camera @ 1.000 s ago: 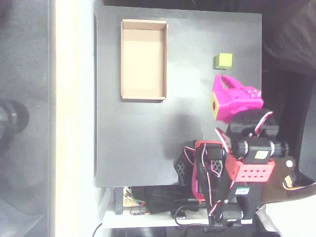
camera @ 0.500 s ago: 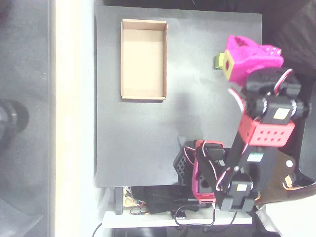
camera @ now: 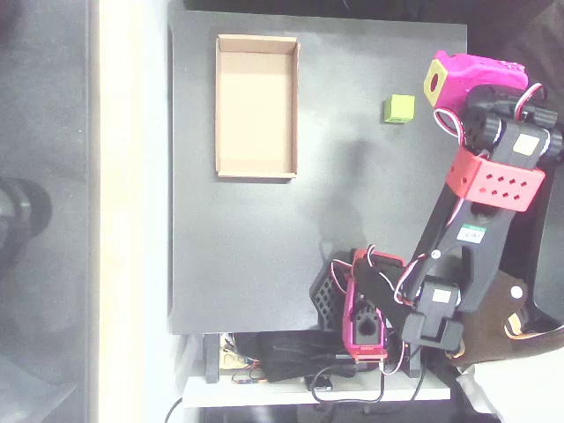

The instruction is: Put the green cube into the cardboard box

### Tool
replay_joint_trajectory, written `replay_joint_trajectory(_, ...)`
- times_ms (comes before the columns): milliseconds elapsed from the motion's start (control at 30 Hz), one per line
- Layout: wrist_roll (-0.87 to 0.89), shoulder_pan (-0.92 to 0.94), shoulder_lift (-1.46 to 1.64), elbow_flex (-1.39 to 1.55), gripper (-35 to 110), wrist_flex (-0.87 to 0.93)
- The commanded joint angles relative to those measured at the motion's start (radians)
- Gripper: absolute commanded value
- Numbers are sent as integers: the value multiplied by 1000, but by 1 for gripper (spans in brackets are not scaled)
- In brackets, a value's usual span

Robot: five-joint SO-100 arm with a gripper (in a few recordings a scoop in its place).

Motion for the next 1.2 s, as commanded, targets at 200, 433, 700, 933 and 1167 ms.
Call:
replay_joint_trajectory(200,2,12,-115,-31,31,-3)
replay_joint_trajectory(433,2,12,-275,-31,33,-3)
replay_joint_trajectory(700,2,12,-403,-31,33,-3)
replay_joint_trajectory(933,2,5,-508,-31,33,-75)
replay_joint_trajectory(1167,2,0,-581,-18,33,-144)
